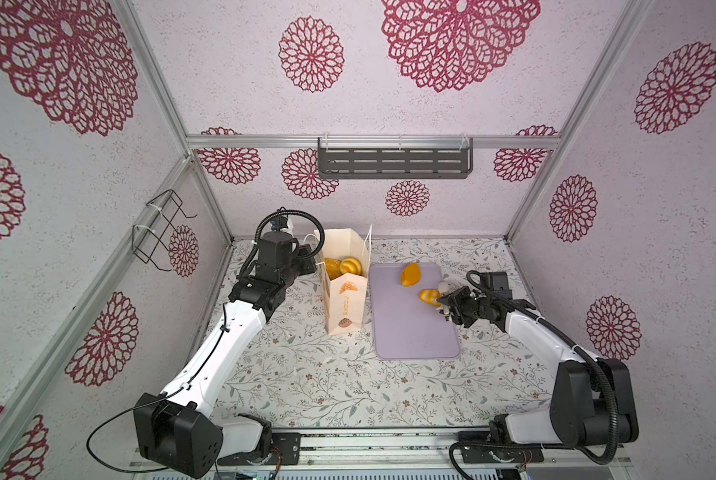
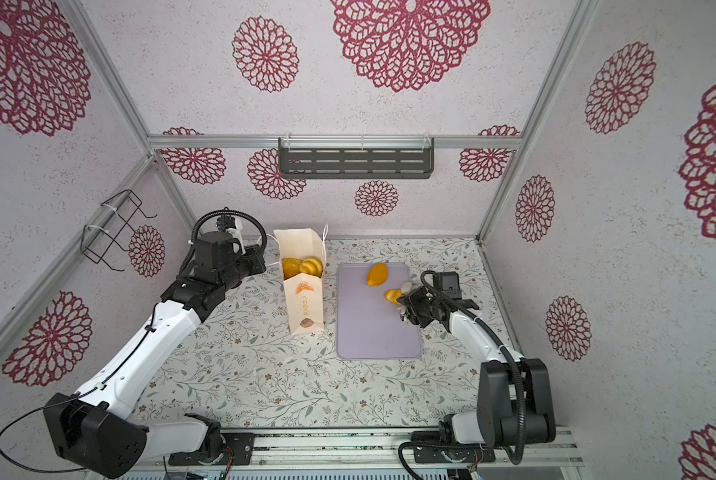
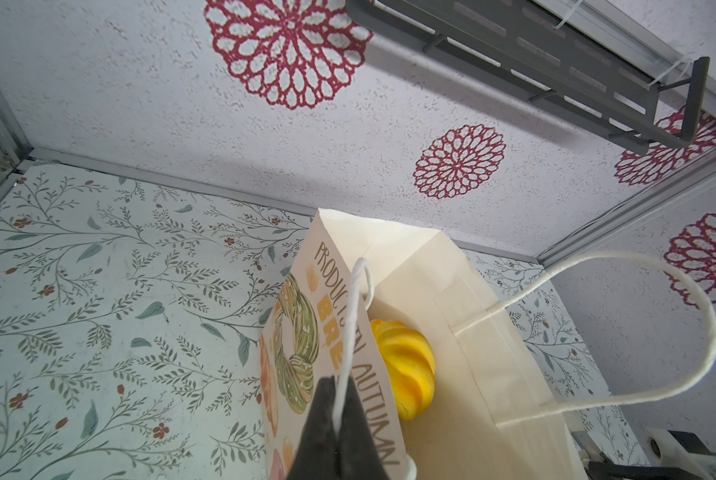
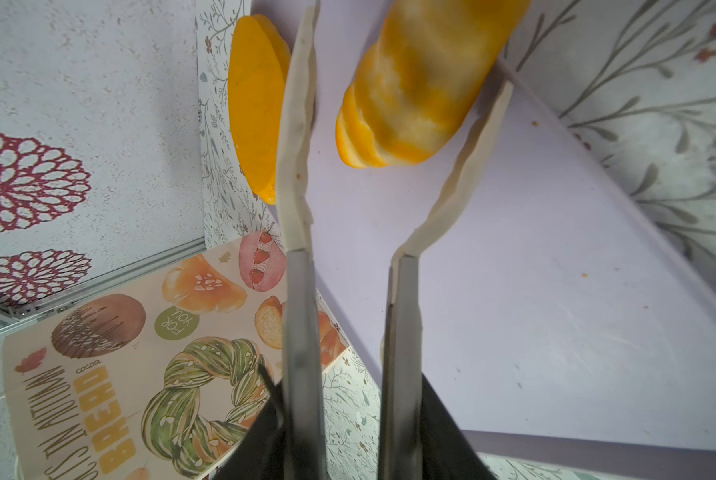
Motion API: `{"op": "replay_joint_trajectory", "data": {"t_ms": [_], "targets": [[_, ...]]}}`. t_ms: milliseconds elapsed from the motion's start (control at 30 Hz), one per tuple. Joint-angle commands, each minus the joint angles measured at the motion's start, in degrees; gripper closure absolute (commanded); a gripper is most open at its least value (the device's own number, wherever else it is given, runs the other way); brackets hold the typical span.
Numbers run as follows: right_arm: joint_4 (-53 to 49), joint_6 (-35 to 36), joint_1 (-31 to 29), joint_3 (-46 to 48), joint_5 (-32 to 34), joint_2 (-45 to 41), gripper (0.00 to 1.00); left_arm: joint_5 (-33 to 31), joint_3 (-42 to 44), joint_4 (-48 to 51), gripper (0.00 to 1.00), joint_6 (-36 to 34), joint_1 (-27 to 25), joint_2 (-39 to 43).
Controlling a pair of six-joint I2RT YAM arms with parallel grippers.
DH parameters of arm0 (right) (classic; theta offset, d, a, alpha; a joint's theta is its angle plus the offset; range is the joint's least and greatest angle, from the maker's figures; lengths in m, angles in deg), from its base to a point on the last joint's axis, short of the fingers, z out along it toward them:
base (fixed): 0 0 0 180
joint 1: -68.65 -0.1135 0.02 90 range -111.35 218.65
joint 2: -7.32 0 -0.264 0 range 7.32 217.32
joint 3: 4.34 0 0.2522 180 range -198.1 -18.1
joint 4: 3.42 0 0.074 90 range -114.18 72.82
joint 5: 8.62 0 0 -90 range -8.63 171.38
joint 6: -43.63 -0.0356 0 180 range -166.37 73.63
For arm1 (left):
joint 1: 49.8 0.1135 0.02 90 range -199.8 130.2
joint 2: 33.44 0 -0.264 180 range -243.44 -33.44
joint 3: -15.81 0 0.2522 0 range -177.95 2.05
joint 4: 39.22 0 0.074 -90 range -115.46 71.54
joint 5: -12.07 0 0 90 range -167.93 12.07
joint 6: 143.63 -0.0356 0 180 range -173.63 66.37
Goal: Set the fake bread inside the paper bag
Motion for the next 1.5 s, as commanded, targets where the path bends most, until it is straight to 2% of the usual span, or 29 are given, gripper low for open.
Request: {"op": "replay_joint_trajectory", "data": {"t_ms": [0, 567, 933, 1067, 1467], "targets": [[3.07, -0.91, 0.38, -1.94, -1.47, 0.96, 0.58, 0.03, -0.33, -0.14, 1.00, -1.23, -0.30, 0.70], [6.85, -1.29, 0.72, -1.16, -3.78, 6.37, 0.67, -0.54, -0.24, -0.02, 1.00, -1.41, -0.27, 0.80], [6.55, 1.90, 0.94, -2.15, -7.48, 8.44, 0.84, -0.67, -0.24, -0.04, 1.00, -1.49, -0.29, 0.80], [4.34, 4.88, 0.81, -3.42, -7.26, 7.37, 0.89, -0.67, -0.24, 0.01, 1.00, -1.44, -0.28, 0.80], [0.14, 8.84, -0.36, -2.46, -4.83, -2.67, 0.93, -0.68, -0.24, -0.14, 1.00, -1.50, -0.25, 0.69]]}}
